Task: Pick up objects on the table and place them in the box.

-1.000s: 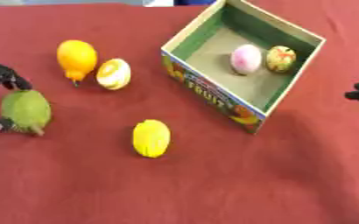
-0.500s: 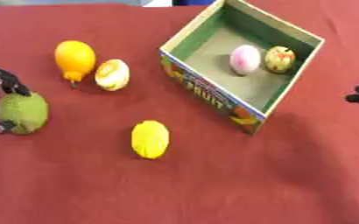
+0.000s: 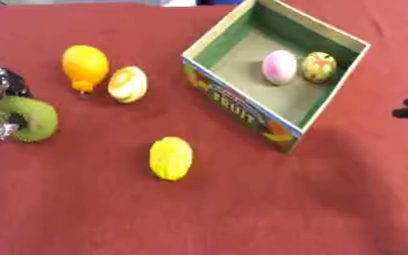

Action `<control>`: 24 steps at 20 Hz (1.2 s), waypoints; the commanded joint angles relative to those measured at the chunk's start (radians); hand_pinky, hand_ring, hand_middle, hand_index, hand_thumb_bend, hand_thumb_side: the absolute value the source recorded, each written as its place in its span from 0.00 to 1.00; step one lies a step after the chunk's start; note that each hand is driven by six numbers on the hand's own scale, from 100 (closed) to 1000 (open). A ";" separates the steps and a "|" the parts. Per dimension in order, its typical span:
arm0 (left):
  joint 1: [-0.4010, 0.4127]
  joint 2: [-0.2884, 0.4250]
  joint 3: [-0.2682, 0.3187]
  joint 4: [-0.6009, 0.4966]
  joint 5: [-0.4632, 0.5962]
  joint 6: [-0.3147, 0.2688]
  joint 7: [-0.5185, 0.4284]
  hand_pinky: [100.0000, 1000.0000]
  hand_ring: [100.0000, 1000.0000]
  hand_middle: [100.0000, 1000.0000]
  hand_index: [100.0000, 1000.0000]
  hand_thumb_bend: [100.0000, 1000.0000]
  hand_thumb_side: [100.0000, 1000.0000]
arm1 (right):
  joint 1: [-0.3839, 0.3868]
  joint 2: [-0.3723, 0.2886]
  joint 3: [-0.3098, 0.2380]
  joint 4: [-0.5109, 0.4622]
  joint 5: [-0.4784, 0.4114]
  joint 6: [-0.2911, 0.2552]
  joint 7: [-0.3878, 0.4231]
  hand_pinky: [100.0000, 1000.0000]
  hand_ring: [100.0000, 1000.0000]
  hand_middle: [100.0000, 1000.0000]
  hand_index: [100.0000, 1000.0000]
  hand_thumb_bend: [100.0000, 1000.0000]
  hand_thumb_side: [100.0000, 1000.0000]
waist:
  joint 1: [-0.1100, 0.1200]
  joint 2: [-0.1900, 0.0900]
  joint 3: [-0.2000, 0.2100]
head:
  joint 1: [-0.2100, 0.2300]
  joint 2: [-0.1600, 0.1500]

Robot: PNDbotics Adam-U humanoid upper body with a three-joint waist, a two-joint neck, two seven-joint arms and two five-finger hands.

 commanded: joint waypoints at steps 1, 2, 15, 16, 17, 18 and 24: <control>-0.022 0.065 0.036 -0.090 0.025 0.003 0.001 0.69 0.63 0.57 0.61 0.02 0.00 | 0.001 -0.012 -0.010 -0.015 0.002 -0.003 -0.001 0.83 0.66 0.66 0.81 0.00 0.71 | 0.002 -0.019 0.000 | -0.003 -0.001; -0.029 0.074 0.044 -0.118 0.037 0.004 -0.009 0.69 0.63 0.57 0.62 0.02 0.00 | 0.002 -0.012 -0.010 -0.015 0.002 -0.003 -0.002 0.83 0.66 0.66 0.81 0.00 0.71 | 0.003 -0.020 -0.001 | -0.004 0.000; -0.341 -0.075 0.015 -0.181 0.217 0.038 -0.169 0.70 0.62 0.56 0.63 0.00 0.00 | -0.012 -0.045 -0.004 -0.015 -0.014 -0.003 0.017 0.83 0.66 0.66 0.81 0.00 0.71 | 0.029 -0.032 -0.031 | 0.005 -0.004; -0.366 -0.101 0.008 -0.164 0.215 0.034 -0.180 0.71 0.62 0.56 0.63 0.00 0.00 | -0.015 -0.048 -0.002 -0.015 -0.017 -0.003 0.020 0.83 0.66 0.66 0.81 0.00 0.71 | 0.032 -0.031 -0.037 | 0.008 -0.005; -0.393 -0.132 0.002 -0.147 0.214 0.031 -0.188 0.71 0.62 0.56 0.63 0.00 0.00 | -0.021 -0.051 -0.001 -0.015 -0.020 -0.002 0.024 0.83 0.66 0.66 0.81 0.00 0.70 | 0.035 -0.030 -0.045 | 0.012 -0.008; -0.420 -0.167 -0.003 -0.127 0.213 0.028 -0.197 0.71 0.62 0.56 0.63 0.00 0.00 | -0.027 -0.053 0.001 -0.015 -0.024 -0.002 0.028 0.83 0.66 0.66 0.81 0.00 0.70 | 0.037 -0.029 -0.054 | 0.018 -0.012; -0.537 -0.339 -0.003 -0.019 0.192 -0.003 -0.219 0.72 0.62 0.56 0.64 0.00 0.00 | -0.055 -0.060 0.005 -0.015 -0.047 -0.001 0.050 0.83 0.66 0.66 0.81 0.00 0.71 | 0.044 -0.017 -0.098 | 0.047 -0.026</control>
